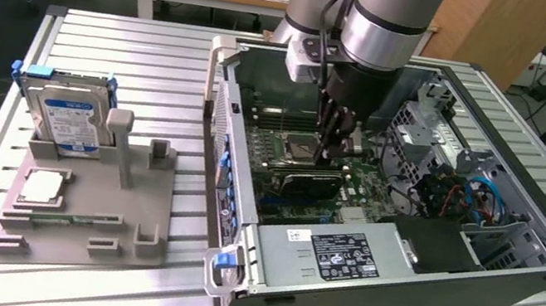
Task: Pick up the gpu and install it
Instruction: 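Press down on the gpu until it lock into place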
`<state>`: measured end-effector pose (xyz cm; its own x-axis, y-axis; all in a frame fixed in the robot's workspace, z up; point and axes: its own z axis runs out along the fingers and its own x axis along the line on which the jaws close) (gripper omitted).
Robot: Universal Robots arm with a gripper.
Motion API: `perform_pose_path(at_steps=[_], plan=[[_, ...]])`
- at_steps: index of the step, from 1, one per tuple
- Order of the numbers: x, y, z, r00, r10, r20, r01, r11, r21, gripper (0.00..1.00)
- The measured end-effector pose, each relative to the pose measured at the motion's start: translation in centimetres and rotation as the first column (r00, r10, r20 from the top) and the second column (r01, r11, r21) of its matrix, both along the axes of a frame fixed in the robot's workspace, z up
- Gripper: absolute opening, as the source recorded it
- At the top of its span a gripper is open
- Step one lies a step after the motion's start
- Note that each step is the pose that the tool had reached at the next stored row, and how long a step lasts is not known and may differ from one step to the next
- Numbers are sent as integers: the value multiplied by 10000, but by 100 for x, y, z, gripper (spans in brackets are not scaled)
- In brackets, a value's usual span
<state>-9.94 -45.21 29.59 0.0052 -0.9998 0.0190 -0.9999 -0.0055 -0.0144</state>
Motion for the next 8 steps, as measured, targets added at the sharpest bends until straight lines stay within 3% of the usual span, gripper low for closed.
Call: perform_pose_path(at_steps=[8], plan=[[0, 0, -48, 10000, 0, -1, 0, 10000, 0, 11]])
